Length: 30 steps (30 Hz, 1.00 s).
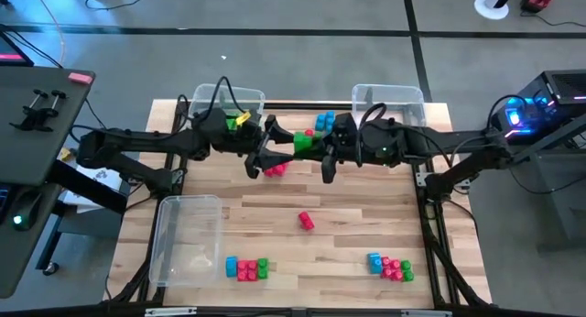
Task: Sort blocks
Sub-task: Put the green game piece into the top left transparent bin
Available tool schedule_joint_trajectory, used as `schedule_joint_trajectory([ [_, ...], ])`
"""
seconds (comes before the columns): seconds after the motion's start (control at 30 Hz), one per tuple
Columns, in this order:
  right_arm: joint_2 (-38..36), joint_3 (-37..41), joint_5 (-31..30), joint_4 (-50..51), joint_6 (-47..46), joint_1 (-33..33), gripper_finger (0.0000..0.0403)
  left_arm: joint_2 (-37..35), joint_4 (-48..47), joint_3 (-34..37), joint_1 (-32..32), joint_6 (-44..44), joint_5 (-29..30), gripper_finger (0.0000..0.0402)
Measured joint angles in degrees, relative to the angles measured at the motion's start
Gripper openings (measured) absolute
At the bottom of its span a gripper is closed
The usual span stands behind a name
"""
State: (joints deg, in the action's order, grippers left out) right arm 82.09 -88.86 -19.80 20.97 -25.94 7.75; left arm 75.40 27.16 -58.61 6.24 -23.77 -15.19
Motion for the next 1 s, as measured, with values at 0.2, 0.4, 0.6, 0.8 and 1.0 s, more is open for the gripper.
schedule_joint_trajectory([
  [0.2,2.01,0.0,0.93,-0.76,-0.13,0.07,0.0,-0.02,0.93,0.02,-0.04,1.37,0.61,0.0303],
  [0.4,3.71,0.02,1.99,-1.64,-0.91,-0.74,0.0,-0.02,2.22,0.02,-0.33,1.85,0.63,0.0303],
  [0.6,3.75,0.02,1.77,-2.62,-0.54,-0.74,0.0,-0.04,-0.48,0.02,-0.31,2.2,0.5,0.0283],
  [0.8,3.75,0.02,1.77,-2.81,-0.53,-0.79,0.0,-0.13,-1.13,0.02,-0.37,1.34,0.8,0.0211],
  [1.0,3.65,0.02,1.38,-2.66,0.31,-0.68,0.0003,-0.2,-0.99,0.02,0.01,1.31,1.29,0.0154],
])
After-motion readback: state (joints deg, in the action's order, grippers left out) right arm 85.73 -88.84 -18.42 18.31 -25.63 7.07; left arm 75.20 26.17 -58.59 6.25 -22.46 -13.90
